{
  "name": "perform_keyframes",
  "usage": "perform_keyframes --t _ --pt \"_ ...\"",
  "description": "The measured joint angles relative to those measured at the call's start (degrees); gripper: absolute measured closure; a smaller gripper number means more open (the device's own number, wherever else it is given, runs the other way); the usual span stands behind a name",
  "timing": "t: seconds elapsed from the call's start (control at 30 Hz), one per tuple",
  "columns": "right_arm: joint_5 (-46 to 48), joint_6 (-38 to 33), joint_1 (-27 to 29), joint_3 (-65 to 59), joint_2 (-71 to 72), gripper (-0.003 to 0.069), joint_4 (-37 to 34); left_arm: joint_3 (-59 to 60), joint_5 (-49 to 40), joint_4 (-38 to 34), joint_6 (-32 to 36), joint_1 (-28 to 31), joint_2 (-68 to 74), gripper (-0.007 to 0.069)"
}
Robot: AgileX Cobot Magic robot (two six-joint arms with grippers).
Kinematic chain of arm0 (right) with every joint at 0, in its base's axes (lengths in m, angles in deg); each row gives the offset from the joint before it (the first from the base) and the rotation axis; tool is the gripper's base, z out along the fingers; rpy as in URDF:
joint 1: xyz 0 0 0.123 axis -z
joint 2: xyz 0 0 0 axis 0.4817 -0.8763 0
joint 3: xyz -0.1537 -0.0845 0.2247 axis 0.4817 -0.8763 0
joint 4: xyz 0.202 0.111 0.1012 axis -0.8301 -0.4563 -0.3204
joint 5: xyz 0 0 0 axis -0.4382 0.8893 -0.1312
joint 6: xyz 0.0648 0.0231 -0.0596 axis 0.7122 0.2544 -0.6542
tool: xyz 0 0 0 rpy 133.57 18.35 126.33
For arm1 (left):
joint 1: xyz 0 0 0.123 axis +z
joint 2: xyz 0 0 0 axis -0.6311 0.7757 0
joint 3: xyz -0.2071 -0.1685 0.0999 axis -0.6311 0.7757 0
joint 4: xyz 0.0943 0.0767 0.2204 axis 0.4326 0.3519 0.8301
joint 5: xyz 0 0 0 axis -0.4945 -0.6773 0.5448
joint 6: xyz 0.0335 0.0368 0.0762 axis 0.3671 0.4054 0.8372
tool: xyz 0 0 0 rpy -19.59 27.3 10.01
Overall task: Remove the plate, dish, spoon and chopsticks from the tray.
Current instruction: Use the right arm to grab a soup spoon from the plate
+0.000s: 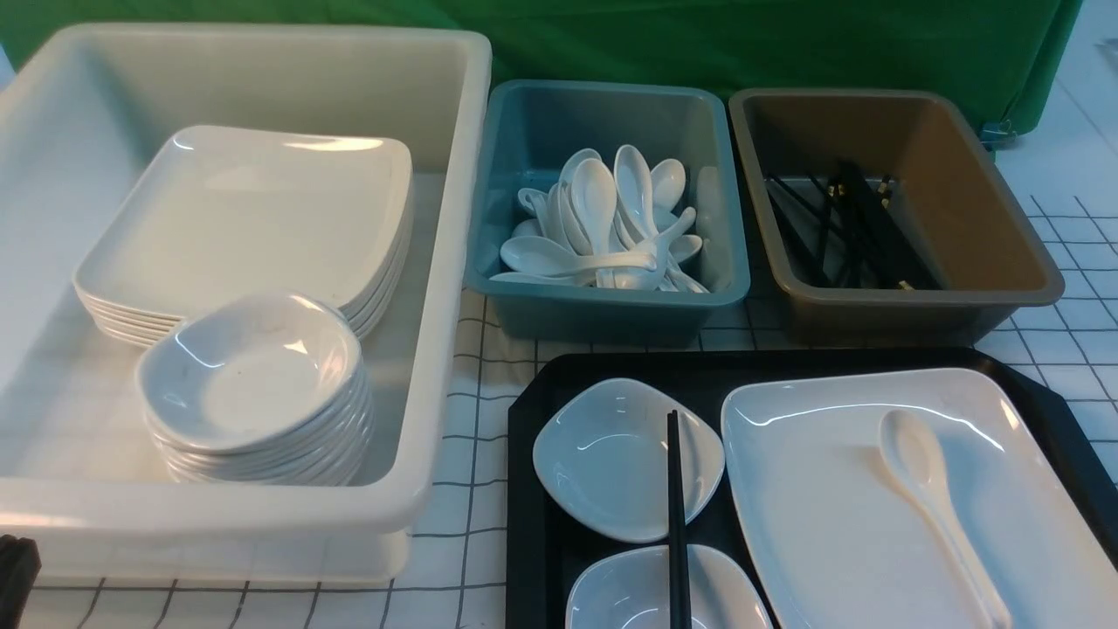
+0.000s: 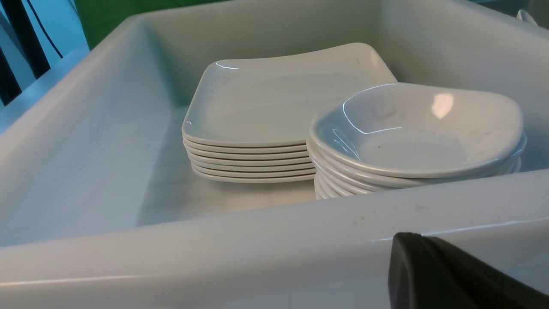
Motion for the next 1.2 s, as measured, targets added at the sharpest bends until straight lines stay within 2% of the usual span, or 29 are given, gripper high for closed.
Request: perform_keyframes --t 0.37,0.43,0.53,0.67,0.87,1.17,1.2 --pt "0.0 0.0 0.0 0.0 0.0 0.0417 0.0 0.0 0.6 -0.7 0.1 0.0 0.0 0.0620" --pt "0.0 0.0 0.0 0.0 0.0 0.0417 0.0 0.0 3.0 -5.5 -1.0 0.0 0.0 0.0620" --pt "0.0 0.0 0.0 0.0 0.0 0.0417 0.0 0.0 8.9 -16.4 -4.4 0.0 0.0 0.0620" --pt "0.0 0.0 -0.2 0.0 0.0 0.0417 0.0 0.0 16.1 -22.3 -7.8 0.0 0.0 0.0620" --pt "0.0 0.0 -0.4 0.0 0.0 0.0417 0.0 0.0 24.7 -23.5 -16.6 0.0 0.0 0.0620" --pt "0.0 0.0 -0.4 0.0 0.0 0.0418 0.0 0.0 29.3 -23.5 -18.0 0.0 0.0 0.0620" --pt "0.0 0.0 -0.4 0.0 0.0 0.0418 0.0 0.0 32.1 -23.3 -18.1 0.0 0.0 0.0620"
